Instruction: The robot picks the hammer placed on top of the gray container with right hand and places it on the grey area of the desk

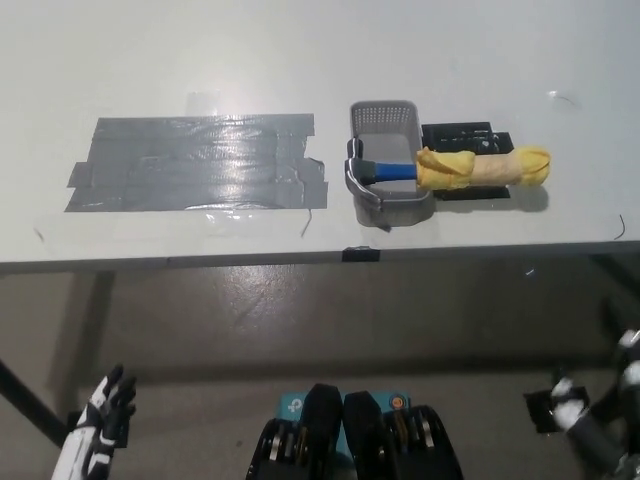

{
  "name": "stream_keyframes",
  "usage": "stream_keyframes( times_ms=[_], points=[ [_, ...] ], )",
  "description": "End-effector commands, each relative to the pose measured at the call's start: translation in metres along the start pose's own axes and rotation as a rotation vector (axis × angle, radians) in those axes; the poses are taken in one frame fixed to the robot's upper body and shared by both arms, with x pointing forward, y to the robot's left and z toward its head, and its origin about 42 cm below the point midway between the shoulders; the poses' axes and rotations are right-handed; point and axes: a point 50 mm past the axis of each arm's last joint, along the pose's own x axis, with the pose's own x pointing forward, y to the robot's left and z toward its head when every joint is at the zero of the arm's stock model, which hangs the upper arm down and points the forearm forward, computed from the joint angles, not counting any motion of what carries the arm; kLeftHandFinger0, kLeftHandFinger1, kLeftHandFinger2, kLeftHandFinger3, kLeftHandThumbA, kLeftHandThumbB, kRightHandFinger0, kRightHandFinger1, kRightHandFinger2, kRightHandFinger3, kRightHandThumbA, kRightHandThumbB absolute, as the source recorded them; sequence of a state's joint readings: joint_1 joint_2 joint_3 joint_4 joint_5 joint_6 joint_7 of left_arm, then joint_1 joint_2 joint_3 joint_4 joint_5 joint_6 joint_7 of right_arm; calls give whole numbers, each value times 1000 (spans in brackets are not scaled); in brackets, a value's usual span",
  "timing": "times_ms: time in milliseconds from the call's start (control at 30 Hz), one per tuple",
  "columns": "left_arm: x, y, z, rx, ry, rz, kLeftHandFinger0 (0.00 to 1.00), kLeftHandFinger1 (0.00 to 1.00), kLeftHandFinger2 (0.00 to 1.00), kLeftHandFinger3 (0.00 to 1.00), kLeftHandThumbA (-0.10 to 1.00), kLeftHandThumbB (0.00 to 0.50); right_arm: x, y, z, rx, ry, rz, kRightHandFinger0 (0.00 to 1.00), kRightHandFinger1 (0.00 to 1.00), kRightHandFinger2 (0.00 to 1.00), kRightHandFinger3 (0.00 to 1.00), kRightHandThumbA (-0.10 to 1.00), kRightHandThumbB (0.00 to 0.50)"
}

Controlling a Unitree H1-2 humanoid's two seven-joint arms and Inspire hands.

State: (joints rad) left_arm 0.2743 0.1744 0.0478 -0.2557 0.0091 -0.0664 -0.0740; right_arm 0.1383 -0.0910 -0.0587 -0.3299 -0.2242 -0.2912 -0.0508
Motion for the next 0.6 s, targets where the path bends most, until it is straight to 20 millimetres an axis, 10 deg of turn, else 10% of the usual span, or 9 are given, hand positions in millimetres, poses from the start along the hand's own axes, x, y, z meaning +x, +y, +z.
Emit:
stream_keyframes(
  times_ms=[0, 333, 567],
  points=[
    [12, -3, 27, 23, -118, -33, 1000, 1000, 1000, 1000, 942, 66, 55, -31, 53, -232, -179, 15, 1000, 1000, 1000, 1000, 522, 240],
    [28, 2, 21, 38, -79, -52, 1000, 1000, 1000, 1000, 962, 61, 228, -54, 105, -591, -90, 373, 1000, 1000, 1000, 1000, 691, 342],
    [35, 3, 25, 49, -78, -64, 1000, 1000, 1000, 1000, 999, 86, 324, -38, 100, -625, 186, 679, 1000, 1000, 1000, 1000, 670, 376]
  ],
)
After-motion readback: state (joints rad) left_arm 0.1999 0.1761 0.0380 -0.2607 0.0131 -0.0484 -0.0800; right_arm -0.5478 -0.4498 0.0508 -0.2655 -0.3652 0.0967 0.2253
